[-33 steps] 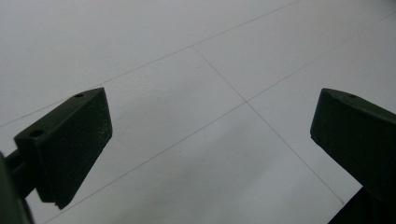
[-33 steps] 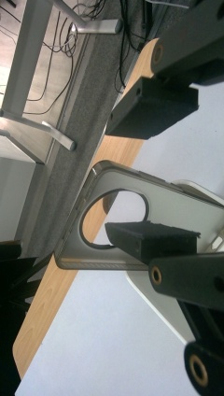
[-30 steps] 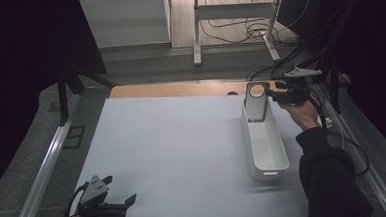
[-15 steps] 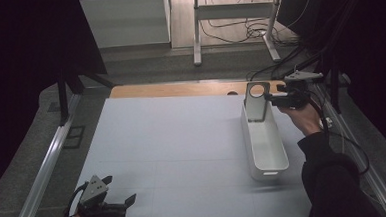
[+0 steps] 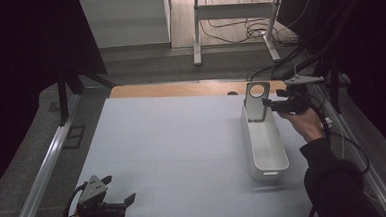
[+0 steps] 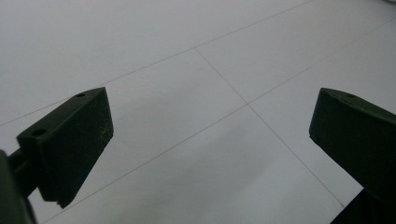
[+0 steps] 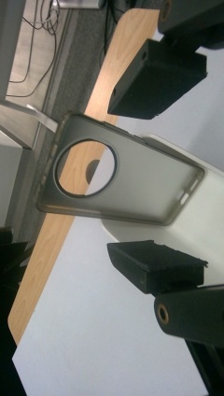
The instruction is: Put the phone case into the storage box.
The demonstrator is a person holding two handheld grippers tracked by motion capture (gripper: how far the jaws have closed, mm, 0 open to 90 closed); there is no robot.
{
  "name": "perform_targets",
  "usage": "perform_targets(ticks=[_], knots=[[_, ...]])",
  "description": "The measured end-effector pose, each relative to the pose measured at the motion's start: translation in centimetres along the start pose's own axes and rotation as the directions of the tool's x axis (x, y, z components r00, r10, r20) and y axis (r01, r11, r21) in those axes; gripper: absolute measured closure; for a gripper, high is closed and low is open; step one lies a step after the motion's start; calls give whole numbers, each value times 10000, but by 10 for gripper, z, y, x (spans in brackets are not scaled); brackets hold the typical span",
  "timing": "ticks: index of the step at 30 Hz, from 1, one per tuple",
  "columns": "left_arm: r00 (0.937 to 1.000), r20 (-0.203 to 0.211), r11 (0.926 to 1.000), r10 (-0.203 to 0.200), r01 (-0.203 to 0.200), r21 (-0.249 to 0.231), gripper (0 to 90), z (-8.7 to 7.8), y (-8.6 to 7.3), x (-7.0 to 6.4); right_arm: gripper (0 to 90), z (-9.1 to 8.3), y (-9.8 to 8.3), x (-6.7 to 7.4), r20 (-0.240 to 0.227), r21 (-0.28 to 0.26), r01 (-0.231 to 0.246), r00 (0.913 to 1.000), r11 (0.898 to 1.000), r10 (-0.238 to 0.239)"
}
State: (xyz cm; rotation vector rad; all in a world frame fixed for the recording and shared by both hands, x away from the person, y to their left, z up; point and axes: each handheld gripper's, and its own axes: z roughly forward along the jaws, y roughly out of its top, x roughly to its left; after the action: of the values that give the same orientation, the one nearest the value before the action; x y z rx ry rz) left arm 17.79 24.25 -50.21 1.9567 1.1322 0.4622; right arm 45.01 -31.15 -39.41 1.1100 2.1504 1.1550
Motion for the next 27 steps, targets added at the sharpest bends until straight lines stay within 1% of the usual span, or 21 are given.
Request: perform_targets(ticks=[6, 8, 12, 18, 25, 27], knots=[[9999, -55, 10000, -84, 84, -18, 9, 0, 0, 0, 251, -6, -3, 7, -153, 50, -14, 9999, 10000, 15], [10000, -54, 10000, -79, 79, -12, 9, 0, 0, 0, 250, -7, -4, 8, -160, 48, 8, 9999, 10000, -7], [10000, -69, 10000, -56, 56, -5, 9, 0, 0, 0, 239, -12, -6, 15, -362, 96, -32, 9993, 9999, 35], [10000, -65, 10000, -61, 61, -7, 9, 0, 0, 0, 217, -15, -10, 20, -509, 273, -191, 9985, 9994, 205], [10000, -63, 10000, -61, 61, -8, 9, 0, 0, 0, 198, -20, -13, 27, -722, 286, -228, 9971, 9993, 249], [10000, -68, 10000, -63, 63, -4, 9, 0, 0, 0, 184, -22, -15, 32, -808, 318, -222, 9964, 9992, 247]])
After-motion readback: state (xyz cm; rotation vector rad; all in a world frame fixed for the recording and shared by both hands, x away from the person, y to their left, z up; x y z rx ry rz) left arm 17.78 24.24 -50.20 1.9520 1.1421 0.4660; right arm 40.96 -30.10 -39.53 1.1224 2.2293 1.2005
